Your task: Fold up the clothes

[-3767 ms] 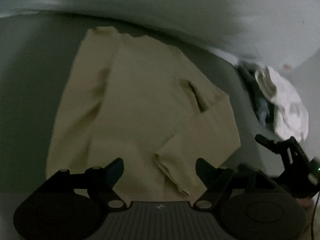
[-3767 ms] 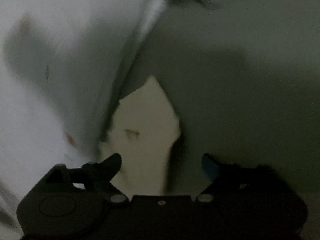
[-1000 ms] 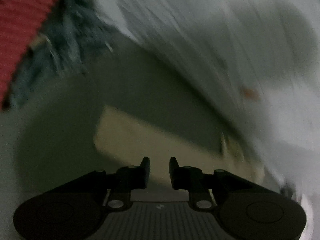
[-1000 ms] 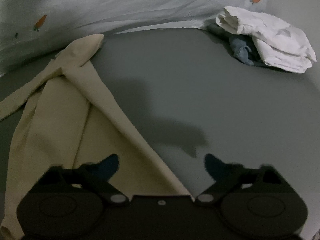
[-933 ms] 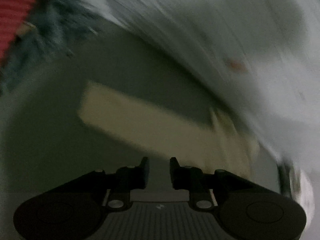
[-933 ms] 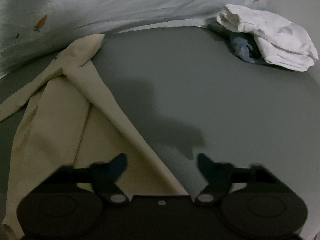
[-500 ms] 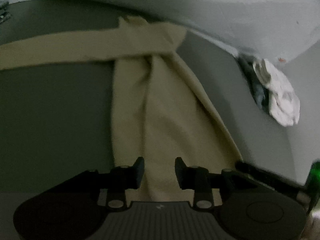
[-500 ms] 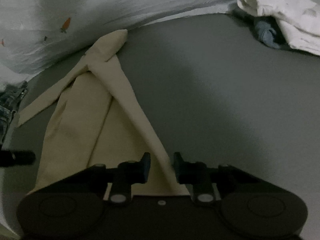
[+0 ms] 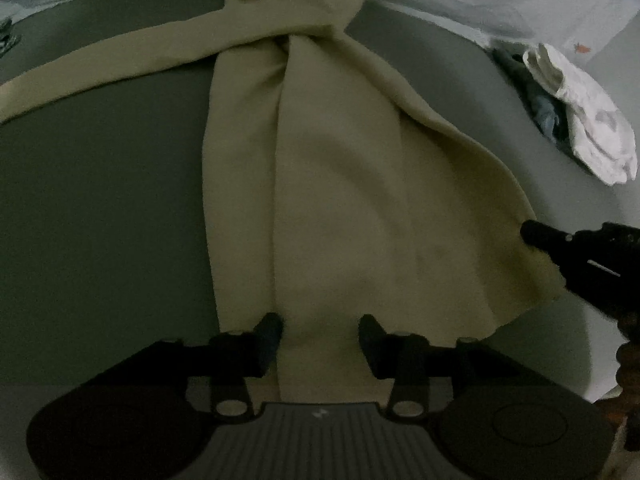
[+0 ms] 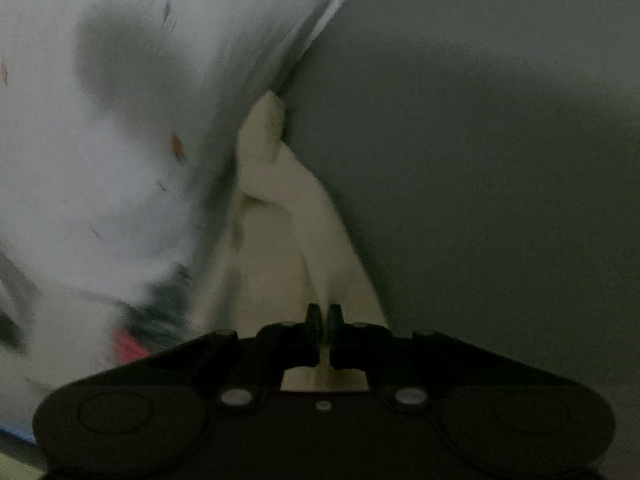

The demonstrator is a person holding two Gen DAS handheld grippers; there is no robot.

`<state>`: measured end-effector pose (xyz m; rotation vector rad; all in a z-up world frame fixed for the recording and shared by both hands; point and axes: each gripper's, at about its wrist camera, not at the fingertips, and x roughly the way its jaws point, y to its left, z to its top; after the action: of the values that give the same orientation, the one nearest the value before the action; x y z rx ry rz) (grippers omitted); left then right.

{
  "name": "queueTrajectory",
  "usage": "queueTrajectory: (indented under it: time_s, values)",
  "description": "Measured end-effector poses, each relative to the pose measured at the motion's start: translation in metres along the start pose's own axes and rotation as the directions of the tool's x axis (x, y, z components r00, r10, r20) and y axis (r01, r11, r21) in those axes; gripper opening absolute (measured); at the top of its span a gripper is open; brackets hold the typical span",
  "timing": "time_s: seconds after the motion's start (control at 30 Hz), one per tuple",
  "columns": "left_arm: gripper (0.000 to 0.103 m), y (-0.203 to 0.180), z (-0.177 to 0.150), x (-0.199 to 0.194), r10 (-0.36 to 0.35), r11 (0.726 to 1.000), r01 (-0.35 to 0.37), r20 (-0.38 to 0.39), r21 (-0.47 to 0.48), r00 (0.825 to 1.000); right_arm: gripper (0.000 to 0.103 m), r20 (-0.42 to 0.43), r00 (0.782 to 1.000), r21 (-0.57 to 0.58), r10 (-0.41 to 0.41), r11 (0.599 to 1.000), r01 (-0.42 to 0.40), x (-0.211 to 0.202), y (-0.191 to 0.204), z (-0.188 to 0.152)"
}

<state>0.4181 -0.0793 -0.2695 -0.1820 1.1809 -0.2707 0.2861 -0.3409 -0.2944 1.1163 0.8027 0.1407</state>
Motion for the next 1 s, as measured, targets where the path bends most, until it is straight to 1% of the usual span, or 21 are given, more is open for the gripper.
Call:
queueTrajectory:
  time_s: [0.03,0.07,0.13,0.2,0.27,0.37,0.5,0.6,0.7,0.8,0.83,0.9,0.97,1.0]
  values:
    - [0.051,0.002,0.001,-0.001,-0.009,1.0,0.009,0.006,-0.014,1.0,0.004,-0.003,0.999,0.066,0.048,0.997,-0.048,0.002,-0.005,0.0]
    - [0.051,0.004,0.001,-0.001,-0.014,1.0,0.014,0.011,-0.022,1.0,0.004,-0.013,0.997,0.126,0.079,0.989,-0.077,0.005,-0.009,-0.001]
    - [0.051,0.003,-0.001,-0.002,-0.01,1.0,0.01,0.018,-0.015,1.0,0.004,-0.03,0.993,0.178,0.117,0.978,-0.11,0.012,-0.01,-0.003]
    - [0.052,0.0,-0.002,-0.002,-0.001,1.0,0.001,0.022,0.01,1.0,0.004,-0.049,0.987,0.17,0.152,0.975,-0.141,0.018,-0.003,-0.008]
    - [0.055,-0.003,-0.003,-0.001,0.002,1.0,-0.002,0.024,0.031,1.0,0.004,-0.084,0.985,0.118,0.153,0.983,-0.143,0.025,0.008,-0.011]
    - [0.059,-0.005,-0.006,-0.001,-0.011,0.999,0.01,0.026,0.032,1.0,0.004,-0.139,0.98,0.042,0.142,0.99,-0.137,0.039,0.025,-0.016]
    - [0.06,-0.002,-0.006,-0.001,-0.034,0.999,0.033,0.025,0.02,0.999,0.004,-0.216,0.97,-0.029,0.112,0.992,-0.121,0.063,0.039,-0.025]
    - [0.06,0.008,-0.004,-0.002,-0.078,0.997,0.078,0.025,-0.025,0.997,0.004,-0.261,0.962,0.013,0.081,0.997,-0.08,0.083,0.032,-0.032]
    - [0.06,0.017,-0.001,0.0,-0.124,0.99,0.125,0.022,-0.071,0.992,0.004,-0.289,0.957,0.048,0.008,0.999,0.007,0.093,0.02,-0.04]
    - [0.06,0.023,0.003,0.002,-0.163,0.981,0.164,0.018,-0.108,0.986,0.002,-0.298,0.955,0.113,0.018,0.993,0.017,0.097,0.014,-0.039]
    - [0.06,0.025,0.003,0.002,-0.175,0.977,0.176,0.016,-0.122,0.984,0.002,-0.302,0.953,0.106,0.011,0.994,0.022,0.098,0.017,-0.039]
    - [0.061,0.03,0.005,0.003,-0.199,0.968,0.199,0.014,-0.154,0.98,0.007,-0.309,0.951,0.09,-0.002,0.995,0.032,0.101,0.021,-0.038]
    - [0.061,0.038,0.003,0.002,-0.219,0.956,0.218,0.017,-0.196,0.975,0.016,-0.321,0.947,0.082,-0.009,0.996,0.037,0.103,0.027,-0.037]
    - [0.061,0.042,0.002,-0.001,-0.223,0.953,0.222,0.018,-0.206,0.975,0.019,-0.328,0.945,0.075,-0.013,0.996,0.04,0.102,0.027,-0.034]
